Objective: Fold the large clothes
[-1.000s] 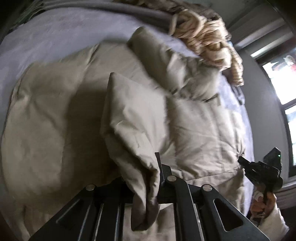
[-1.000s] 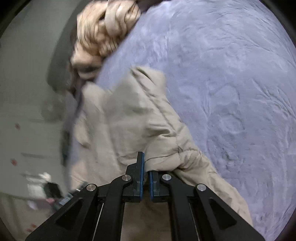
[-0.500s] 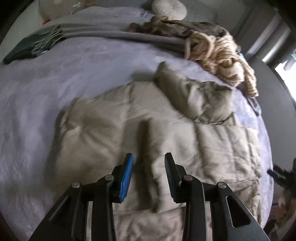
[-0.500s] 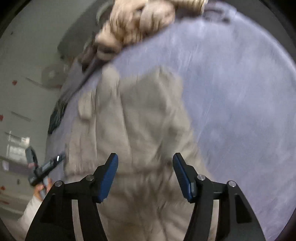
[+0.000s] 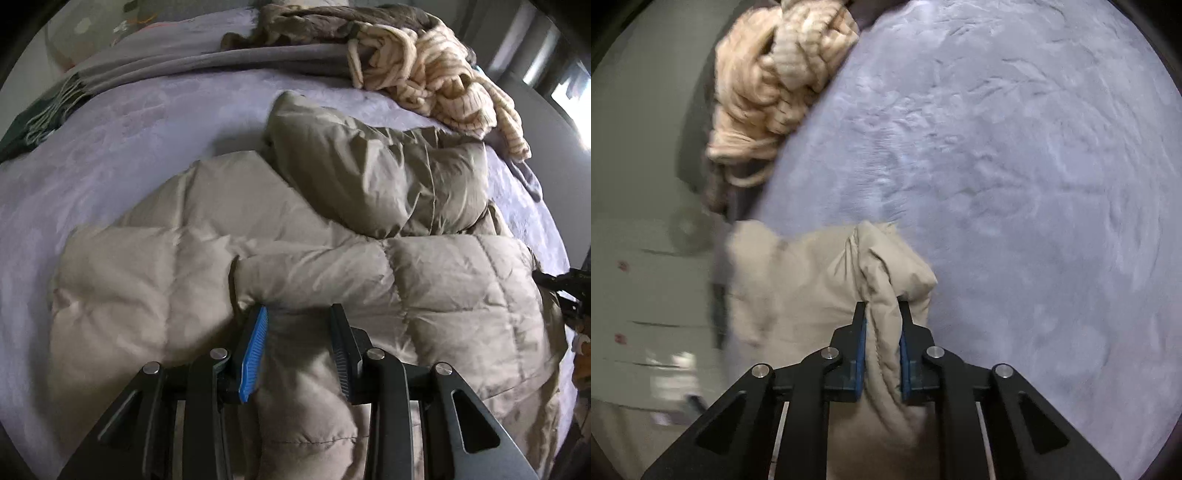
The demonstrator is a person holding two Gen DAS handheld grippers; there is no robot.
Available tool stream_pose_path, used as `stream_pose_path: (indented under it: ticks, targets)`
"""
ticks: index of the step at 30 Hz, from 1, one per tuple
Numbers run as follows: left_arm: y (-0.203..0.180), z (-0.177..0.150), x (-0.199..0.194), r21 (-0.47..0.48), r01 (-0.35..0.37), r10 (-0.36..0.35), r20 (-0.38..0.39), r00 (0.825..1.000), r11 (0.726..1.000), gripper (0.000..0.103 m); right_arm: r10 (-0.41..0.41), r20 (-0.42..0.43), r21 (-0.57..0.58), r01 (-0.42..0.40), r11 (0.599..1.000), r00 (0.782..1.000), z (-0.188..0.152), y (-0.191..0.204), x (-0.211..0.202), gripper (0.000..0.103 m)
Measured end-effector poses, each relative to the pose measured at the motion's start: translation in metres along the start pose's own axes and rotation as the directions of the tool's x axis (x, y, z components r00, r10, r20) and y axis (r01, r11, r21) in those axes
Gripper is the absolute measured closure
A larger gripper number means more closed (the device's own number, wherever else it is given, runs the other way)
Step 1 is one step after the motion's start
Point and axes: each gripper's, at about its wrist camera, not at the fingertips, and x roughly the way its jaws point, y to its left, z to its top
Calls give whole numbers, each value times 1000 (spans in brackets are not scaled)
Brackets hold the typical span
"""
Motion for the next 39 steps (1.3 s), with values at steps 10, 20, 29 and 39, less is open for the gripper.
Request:
stream_pose_path:
  ticks: [10,20,29,39]
  targets:
    - [2,-15,-39,26,-44,43,24,999,999,66,-152,101,-111,163,980,983,-22,0,-45,86]
    - [12,-63,-36,-11,-56,56,-22,998,998,66,-271,75,-382,279,881,960,-97,16,-49,87]
    - [14,-65,-55,-32,-98,97,-39,995,995,65,-317,75,-432,317,844,946,-103,18,-51,88]
    - [0,-85,-84,-66,-143,133,-138,981,987,65,-326,-17,-361,298,884,945,-128,22,-83,76]
